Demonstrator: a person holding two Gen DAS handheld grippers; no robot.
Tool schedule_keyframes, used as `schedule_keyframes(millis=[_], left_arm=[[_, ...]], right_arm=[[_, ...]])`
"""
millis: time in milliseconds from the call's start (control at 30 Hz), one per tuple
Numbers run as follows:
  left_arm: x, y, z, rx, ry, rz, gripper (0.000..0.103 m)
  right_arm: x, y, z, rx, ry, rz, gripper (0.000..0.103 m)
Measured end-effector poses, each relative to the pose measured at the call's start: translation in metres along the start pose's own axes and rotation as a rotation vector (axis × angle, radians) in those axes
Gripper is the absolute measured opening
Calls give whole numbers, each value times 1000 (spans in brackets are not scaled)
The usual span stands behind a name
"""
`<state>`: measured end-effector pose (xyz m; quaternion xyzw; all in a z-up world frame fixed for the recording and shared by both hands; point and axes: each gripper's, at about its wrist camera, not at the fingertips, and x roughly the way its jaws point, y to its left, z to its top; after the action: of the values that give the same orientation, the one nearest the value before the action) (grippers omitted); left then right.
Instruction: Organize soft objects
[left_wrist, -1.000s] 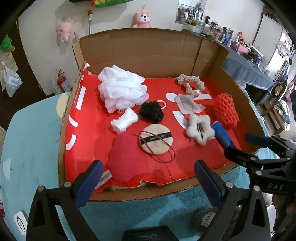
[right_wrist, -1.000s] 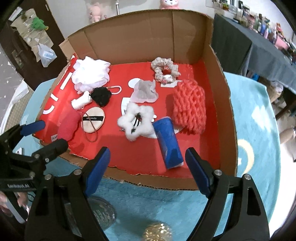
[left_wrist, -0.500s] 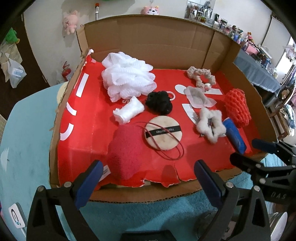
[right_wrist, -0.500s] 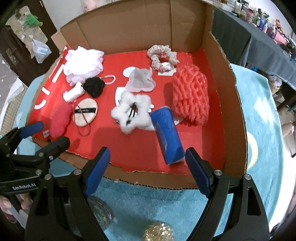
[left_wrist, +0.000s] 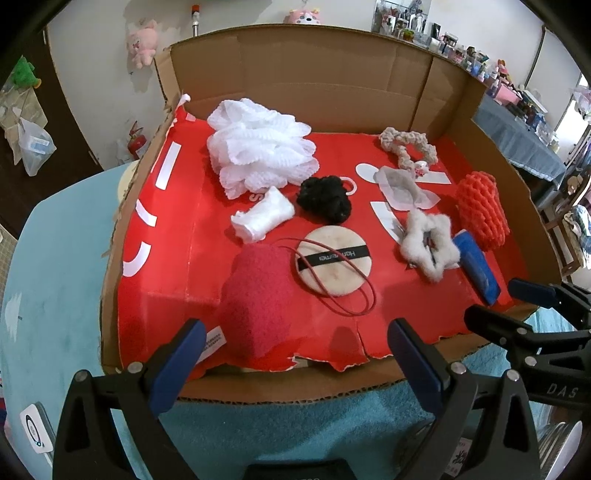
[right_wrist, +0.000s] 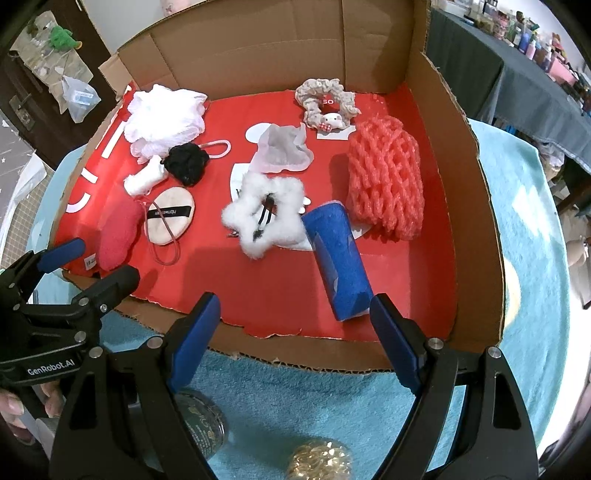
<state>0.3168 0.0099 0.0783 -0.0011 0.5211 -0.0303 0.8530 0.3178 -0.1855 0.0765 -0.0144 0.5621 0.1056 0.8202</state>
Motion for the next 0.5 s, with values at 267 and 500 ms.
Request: schedule_keyframes(millis=[267, 500], left_arm=[[0, 0, -1, 0, -2, 0, 100], [-1, 1, -1, -3, -8, -2, 100]], right_arm=[[0, 0, -1, 3, -2, 3, 83], [0, -1, -1, 4, -2, 3, 83]])
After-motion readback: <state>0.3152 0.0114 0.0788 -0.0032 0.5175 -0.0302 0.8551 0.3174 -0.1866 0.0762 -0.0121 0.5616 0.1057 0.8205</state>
